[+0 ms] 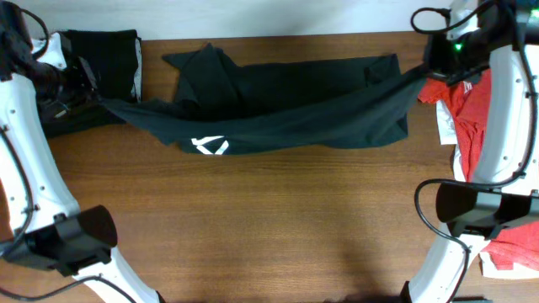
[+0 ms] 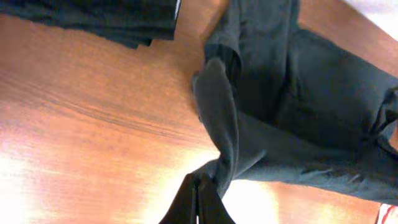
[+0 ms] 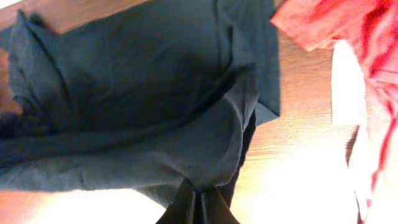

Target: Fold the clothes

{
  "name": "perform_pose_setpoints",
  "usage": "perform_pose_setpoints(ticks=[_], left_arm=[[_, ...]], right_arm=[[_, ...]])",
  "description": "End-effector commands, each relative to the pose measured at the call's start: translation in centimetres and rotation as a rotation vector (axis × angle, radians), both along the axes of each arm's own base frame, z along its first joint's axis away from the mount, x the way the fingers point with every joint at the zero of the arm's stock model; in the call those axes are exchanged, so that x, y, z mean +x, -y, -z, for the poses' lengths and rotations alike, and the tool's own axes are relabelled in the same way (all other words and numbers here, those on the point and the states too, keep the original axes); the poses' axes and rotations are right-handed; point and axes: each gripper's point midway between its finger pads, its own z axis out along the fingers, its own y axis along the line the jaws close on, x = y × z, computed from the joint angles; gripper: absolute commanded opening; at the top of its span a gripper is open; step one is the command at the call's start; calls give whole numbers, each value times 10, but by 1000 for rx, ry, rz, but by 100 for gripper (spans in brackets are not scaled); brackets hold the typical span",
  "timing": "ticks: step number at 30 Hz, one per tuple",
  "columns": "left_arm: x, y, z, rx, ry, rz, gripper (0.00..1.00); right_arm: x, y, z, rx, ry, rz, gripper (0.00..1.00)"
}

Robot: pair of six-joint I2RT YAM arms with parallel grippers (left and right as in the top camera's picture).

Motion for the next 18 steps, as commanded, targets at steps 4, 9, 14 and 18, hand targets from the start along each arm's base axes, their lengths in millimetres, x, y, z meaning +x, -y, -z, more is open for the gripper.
perform_pose_setpoints(ticks=[4,9,14,18], left_arm=[[-61,29,-76,75,184,47,0],[-130,61,-23,38,-7,97,0],[-182,59,-1,79,-71,21,0],[-208,68,20,35,-126,-17,0]], right_arm=[[-62,12,-45,-122,53,44,4],[-114,12,0,-130,-146,81,4],[-148,25,27,-194,-277,188,4],[-176,41,27,-283,-293,315,4]])
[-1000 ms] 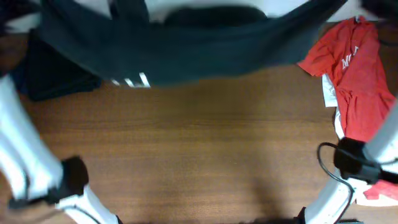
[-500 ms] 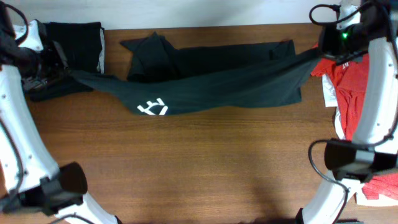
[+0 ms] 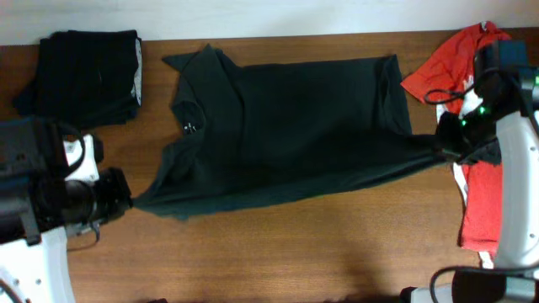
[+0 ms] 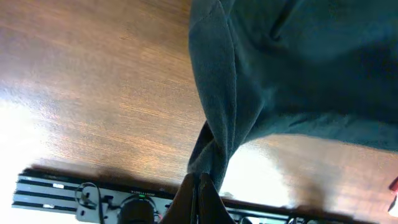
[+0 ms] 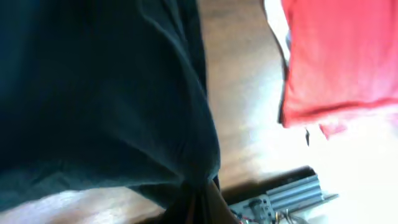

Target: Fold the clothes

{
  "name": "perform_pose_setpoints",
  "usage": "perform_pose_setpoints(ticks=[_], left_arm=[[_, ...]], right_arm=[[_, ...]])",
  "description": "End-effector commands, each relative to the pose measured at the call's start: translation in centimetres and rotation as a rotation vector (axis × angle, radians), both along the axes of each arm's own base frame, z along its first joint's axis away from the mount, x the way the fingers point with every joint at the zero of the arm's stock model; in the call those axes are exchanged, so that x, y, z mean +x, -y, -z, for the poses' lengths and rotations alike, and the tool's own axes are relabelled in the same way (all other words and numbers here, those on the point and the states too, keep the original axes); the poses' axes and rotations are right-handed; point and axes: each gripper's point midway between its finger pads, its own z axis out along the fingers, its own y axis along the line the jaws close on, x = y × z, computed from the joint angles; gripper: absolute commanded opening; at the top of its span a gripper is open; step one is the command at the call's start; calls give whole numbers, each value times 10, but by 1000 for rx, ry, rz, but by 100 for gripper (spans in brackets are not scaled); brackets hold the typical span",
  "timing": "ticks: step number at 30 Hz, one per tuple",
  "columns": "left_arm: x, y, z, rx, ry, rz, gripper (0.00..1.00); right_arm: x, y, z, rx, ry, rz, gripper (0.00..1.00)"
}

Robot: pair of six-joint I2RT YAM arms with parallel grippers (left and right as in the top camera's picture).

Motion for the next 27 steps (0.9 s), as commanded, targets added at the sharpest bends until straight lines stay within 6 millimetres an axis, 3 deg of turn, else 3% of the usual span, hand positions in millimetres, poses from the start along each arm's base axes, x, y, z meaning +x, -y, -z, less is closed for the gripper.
perform_pose_setpoints(ticks=[1,3,5,7,11,14,17,19,22,27], left_arm=[[-18,4,17,-26,-50,-56,0],[-25,2,14,-5,-29,-71,0],[-28,-13,13,67,-31,-138,0],[-12,-16,15,66,0,-146,1],[21,-19,42,35,-21,-145,0],[42,-24,64,30,-54,-145,0],[61,-21,70,-6,-35,-135,1],[73,-14,77,-24,-36,-106,0],[91,-7,87,-21,-33,-70,0],[132,-17,83,14,104,-79,0]], right_arm=[[-24,15,-14,-107,34,87,4],[-29,19,-19,-133,53,115,5],[-23,19,-17,-129,64,139,4],[-13,17,-15,-106,86,136,4],[-1,20,-8,-114,84,138,4],[-3,32,-3,-175,41,156,4],[-9,37,-1,-198,17,199,4],[-11,37,9,-197,-12,196,4],[-11,38,40,-200,-57,194,4],[6,41,73,-196,-13,217,5]])
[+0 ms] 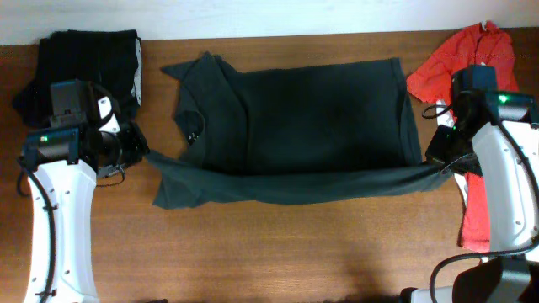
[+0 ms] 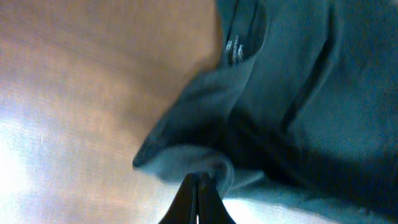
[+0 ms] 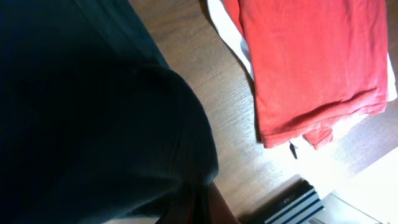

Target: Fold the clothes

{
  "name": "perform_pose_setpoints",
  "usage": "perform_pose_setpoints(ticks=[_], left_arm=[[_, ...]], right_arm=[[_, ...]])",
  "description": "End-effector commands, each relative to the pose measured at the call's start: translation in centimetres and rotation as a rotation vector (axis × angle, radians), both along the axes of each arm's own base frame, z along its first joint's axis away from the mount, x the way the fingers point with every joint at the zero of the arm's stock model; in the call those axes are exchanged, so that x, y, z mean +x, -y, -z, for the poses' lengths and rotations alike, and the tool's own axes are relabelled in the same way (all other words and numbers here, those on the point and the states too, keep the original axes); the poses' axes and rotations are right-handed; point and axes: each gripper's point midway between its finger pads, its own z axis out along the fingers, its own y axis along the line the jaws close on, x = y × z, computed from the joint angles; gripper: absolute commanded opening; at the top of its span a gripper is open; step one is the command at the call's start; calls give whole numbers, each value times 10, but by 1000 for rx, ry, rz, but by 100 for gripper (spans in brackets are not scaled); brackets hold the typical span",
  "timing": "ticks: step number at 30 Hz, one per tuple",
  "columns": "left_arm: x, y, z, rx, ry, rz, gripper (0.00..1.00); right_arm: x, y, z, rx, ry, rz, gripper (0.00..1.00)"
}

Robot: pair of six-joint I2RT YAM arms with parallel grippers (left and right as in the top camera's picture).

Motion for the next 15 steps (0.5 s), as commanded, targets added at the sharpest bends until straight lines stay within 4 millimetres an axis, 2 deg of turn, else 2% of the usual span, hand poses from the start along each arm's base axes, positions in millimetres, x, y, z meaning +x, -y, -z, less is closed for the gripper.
perform_pose_setpoints(ticks=[1,5,11,14,15], left_arm=[[12,-3,5,8,17,-12,0],[11,-2,31,-12,-79,-10,0],[14,-5,32,0,-73,-15,1],[21,-9,37,15,-70,-20,1],[24,-9,42,13,-78,-20,4]], right_arm=[[0,6,10,-16,9,64,5],[2,8,22,-26,-17,68,5],[14,11,25,-34,30,69,5],[18,11,43,-31,48,84,5],[19,11,49,-32,55,87,5]])
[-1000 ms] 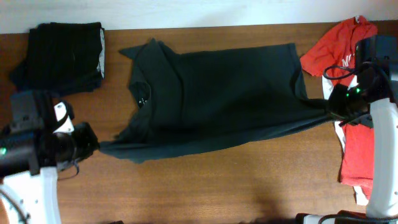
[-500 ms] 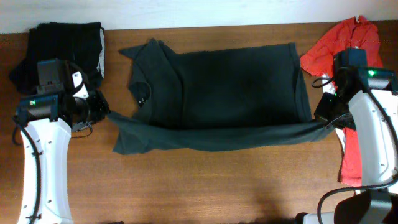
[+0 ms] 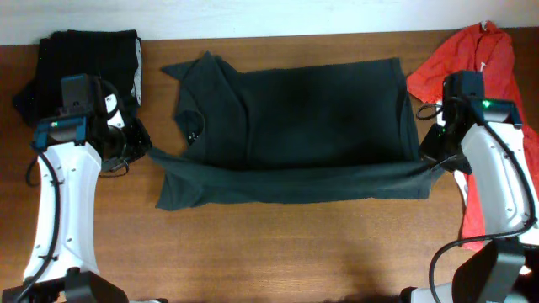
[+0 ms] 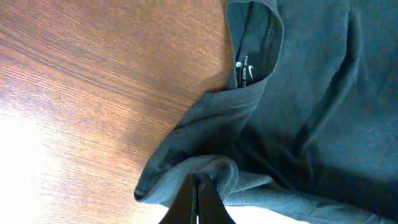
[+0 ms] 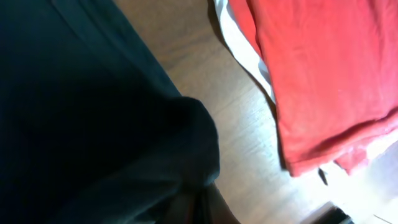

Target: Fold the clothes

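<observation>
A dark green T-shirt (image 3: 295,126) lies spread across the table's middle, collar to the left, its near edge pulled taut in a band between both arms. My left gripper (image 3: 145,154) is shut on the shirt's left near edge (image 4: 211,171); my left gripper's tips (image 4: 200,182) pinch a bunched fold there, with the collar label (image 4: 244,65) just above. At the right, my right gripper (image 3: 431,166) is shut on the near right corner; the right gripper's tips (image 5: 198,198) are largely buried in dark cloth (image 5: 93,106).
A folded black garment (image 3: 88,59) sits at the far left corner, close behind my left arm. A red shirt (image 3: 488,101) over something white lies along the right edge, also seen as red cloth (image 5: 323,68) beside my right gripper. Bare wood (image 3: 286,252) stretches along the front.
Both grippers shifted slightly toward the far side, still shut on the shirt. The taut near edge sits a little farther back and lower on the table.
At first both grippers held the shirt stretched near the table's far edge, bunched with a white logo showing. Then they held it low toward the front, the shirt spread out. Now the held edge is back over the shirt's near part.
</observation>
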{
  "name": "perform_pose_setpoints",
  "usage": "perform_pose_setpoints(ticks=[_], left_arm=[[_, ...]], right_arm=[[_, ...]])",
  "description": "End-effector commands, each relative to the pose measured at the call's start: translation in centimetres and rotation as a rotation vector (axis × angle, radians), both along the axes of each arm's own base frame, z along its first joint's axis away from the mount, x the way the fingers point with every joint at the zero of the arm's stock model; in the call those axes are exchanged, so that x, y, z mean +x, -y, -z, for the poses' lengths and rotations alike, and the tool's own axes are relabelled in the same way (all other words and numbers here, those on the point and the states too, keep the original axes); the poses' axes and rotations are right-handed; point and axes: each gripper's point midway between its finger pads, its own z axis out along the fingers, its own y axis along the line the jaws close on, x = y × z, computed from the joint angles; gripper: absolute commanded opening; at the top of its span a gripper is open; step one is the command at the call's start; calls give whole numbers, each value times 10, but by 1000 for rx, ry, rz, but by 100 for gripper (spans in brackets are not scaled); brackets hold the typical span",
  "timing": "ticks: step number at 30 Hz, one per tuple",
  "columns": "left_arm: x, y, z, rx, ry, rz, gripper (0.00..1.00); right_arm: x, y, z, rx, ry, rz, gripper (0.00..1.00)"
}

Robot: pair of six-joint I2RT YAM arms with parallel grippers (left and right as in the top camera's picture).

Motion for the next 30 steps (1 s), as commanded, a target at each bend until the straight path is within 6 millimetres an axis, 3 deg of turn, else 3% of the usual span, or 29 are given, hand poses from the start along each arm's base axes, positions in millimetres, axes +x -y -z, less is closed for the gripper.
perform_pose_setpoints(ticks=[1,3,4,6,7,8,9,11,13,14,16,18,20,23,26,30], left_arm=[[8,-3,17,8,-28,-9,4],[17,-5,27,7,-30,-9,5],[20,-5,32,6,-34,-9,9],[32,-7,44,7,-31,-8,43],[44,-9,48,12,-3,-8,72],[49,-10,48,14,15,-8,74],[50,-10,46,13,22,-3,74],[36,0,42,-32,-25,11,72],[19,22,48,-84,-98,98,53],[17,38,53,-78,-116,162,50],[38,76,62,-58,-57,283,49],[54,93,72,-31,-19,330,50],[73,84,104,169,-29,349,58],[82,81,130,229,-46,432,59],[95,82,141,261,-11,508,59],[97,82,145,273,-8,546,55]], right_arm=[[-1,6,14,-21,4,37,5],[6,8,13,-26,34,37,10],[10,8,12,-29,52,37,27],[23,10,10,-37,106,36,41],[32,12,7,-44,145,36,66],[36,12,6,-46,162,36,75],[39,8,4,-22,168,2,80],[47,-21,3,118,175,-169,85],[51,-53,2,283,206,-264,84],[53,-61,2,311,214,-279,83],[55,-68,1,310,220,-301,81],[53,-73,2,311,208,-315,81],[51,-76,4,306,194,-345,81],[50,-75,5,299,186,-360,81],[50,-75,5,299,186,-361,81],[50,-75,5,299,185,-360,81]])
